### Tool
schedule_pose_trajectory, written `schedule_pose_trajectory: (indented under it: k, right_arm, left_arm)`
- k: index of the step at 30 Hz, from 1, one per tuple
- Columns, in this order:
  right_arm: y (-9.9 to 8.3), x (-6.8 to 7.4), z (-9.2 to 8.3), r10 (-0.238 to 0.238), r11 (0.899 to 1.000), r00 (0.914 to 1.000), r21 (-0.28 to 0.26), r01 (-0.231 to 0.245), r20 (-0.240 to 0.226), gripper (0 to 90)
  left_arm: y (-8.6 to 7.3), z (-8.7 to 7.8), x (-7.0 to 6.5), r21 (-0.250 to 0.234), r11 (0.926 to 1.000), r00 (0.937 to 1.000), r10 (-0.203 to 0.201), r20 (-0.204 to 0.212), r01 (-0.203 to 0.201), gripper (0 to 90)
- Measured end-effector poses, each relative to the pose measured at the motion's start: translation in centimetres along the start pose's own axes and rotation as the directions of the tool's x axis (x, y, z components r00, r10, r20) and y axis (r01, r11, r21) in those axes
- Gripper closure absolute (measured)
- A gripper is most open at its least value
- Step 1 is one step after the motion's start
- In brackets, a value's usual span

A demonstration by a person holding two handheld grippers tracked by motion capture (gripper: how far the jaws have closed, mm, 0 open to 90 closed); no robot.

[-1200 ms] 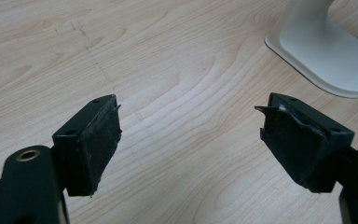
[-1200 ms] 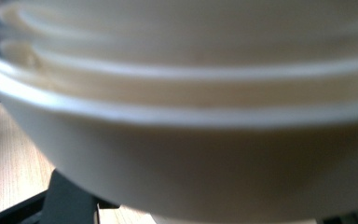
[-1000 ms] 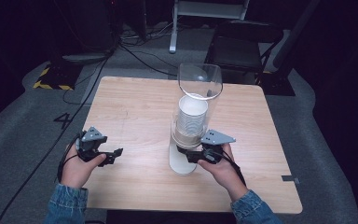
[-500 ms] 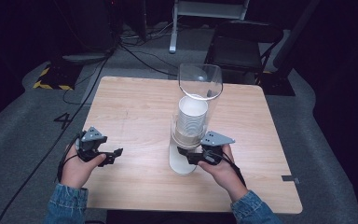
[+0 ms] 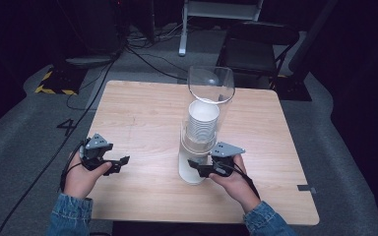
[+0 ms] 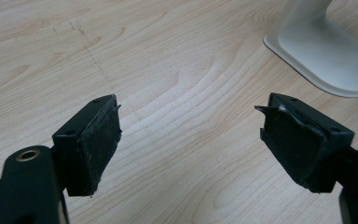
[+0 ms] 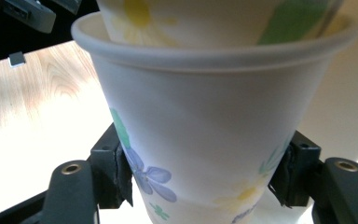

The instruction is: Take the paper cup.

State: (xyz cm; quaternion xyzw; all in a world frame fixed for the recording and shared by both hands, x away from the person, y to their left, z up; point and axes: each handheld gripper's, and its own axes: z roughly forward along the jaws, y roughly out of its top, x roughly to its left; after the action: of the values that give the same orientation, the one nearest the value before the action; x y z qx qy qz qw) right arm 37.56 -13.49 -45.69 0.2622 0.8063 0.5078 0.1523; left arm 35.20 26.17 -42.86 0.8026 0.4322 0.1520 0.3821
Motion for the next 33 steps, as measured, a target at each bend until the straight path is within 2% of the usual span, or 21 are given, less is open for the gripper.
schedule_pose_trajectory:
  k: [11,14,25,33]
  right_arm:
    - [-1.3,0.0,0.2,-0.014,0.995,0.9999,0.096,0.015,-0.008,34.4]
    - [-1.5,0.1,0.2,-0.016,0.994,0.9998,0.108,0.017,-0.008,34.3]
    - [-1.8,-0.3,-0.4,-0.019,0.993,0.9998,0.118,0.018,0.006,34.3]
    - [-2.1,-1.1,-1.3,-0.011,0.992,0.9993,0.124,0.006,0.037,34.3]
  left_arm:
    - [0.0,0.0,0.1,-0.003,1.0000,1.0000,-0.005,0.001,0.005,19.5]
    - [0.1,0.1,0.1,-0.004,1.0000,1.0000,-0.006,0.002,0.006,19.5]
    - [0.1,0.0,0.2,-0.005,1.0000,1.0000,-0.007,0.004,0.007,19.5]
    - [0.2,0.2,0.3,-0.002,1.0000,1.0000,-0.007,0.006,0.007,19.4]
